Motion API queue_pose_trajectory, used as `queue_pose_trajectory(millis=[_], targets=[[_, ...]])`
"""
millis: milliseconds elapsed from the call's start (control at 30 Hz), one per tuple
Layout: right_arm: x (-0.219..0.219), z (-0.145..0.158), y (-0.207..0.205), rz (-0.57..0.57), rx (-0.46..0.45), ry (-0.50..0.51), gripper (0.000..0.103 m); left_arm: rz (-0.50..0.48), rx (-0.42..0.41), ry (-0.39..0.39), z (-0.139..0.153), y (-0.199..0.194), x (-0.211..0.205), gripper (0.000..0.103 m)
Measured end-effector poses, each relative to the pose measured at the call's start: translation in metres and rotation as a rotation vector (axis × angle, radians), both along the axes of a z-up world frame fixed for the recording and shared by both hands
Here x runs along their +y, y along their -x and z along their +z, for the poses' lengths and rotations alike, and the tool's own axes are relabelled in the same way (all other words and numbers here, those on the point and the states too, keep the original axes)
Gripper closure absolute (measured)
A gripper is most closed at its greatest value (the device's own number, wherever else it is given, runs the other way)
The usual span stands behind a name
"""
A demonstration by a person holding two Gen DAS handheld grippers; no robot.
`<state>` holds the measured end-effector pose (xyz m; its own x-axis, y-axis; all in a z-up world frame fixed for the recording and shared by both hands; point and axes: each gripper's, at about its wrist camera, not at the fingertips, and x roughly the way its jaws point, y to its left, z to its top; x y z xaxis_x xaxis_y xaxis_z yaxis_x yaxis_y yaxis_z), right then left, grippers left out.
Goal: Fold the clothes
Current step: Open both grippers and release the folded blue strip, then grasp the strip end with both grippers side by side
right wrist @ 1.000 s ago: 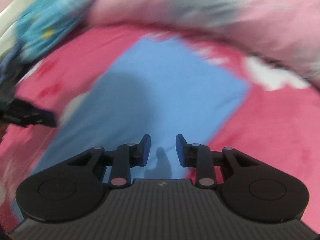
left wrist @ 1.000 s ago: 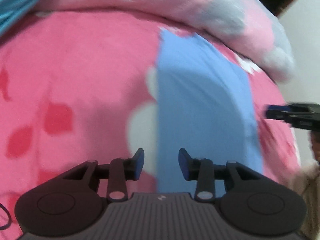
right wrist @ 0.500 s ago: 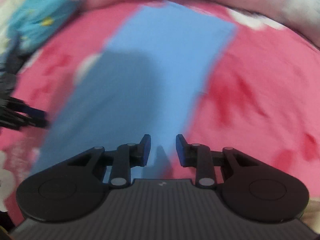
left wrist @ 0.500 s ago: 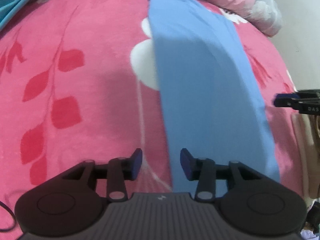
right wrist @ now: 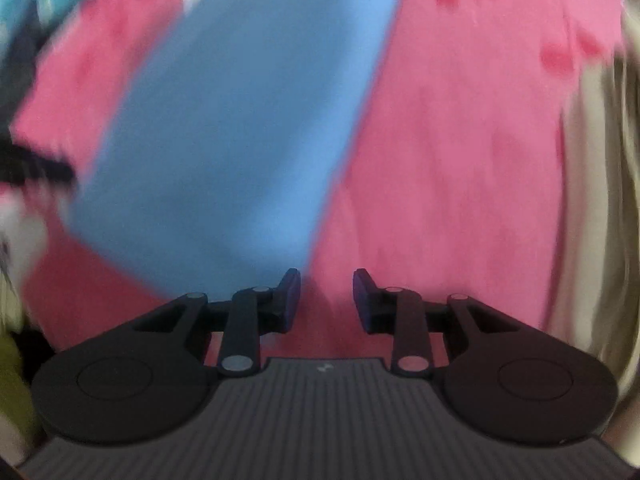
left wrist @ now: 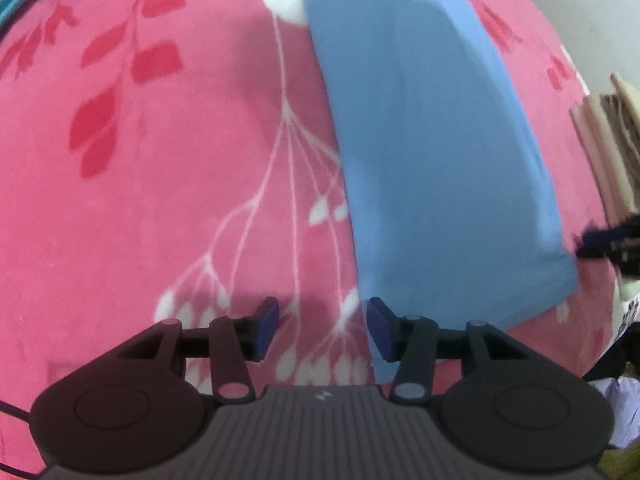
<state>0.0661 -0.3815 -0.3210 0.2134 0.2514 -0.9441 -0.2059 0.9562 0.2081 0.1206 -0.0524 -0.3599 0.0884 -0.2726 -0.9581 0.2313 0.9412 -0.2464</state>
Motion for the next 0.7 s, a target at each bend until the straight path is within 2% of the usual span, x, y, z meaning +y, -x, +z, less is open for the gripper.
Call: queue_pose_trajectory(millis=[100,167,200,300,367,467,533,633,700], targets=[[0.025,-0.008,-0.013,-0.033,-0.052,-0.049,0.075,0.081,0.043,0.041,-0.004,-0.012,-0.004,0.052],[0.034,-0.021,0.016,-0.045,0.007,-0.025,0.075,0.128,0.132,0.044,-0.017,-0.005,-0.013,0.052],[0.034,-0.032,0.032,-0.046,0.059,0.002,0.075,0.119,0.140,0.024,-0.021,0.003,-0.017,0.052],[0.026,-0.017,0.078,-0.051,0.078,0.017,0.075,0.061,0.129,-0.027,-0.020,0.035,-0.021,0.051],[0.016,-0.014,0.090,-0.068,0.215,0.007,0.074,0.056,0.181,-0.021,-0.017,0.052,-0.014,0.051],[-0.008,-0.006,0.091,-0.186,0.285,-0.033,0.073,0.059,0.199,0.000,-0.006,0.059,-0.002,0.051],[-0.025,0.004,0.075,-0.262,0.229,-0.082,0.070,0.090,0.185,0.032,0.001,0.046,0.007,0.051],[-0.046,0.007,0.036,-0.360,0.105,-0.162,0.050,0.108,0.140,0.082,0.008,0.020,0.013,0.048],[-0.054,-0.002,0.016,-0.382,0.080,-0.211,0.048,0.089,0.108,0.099,0.005,0.006,0.004,0.047]])
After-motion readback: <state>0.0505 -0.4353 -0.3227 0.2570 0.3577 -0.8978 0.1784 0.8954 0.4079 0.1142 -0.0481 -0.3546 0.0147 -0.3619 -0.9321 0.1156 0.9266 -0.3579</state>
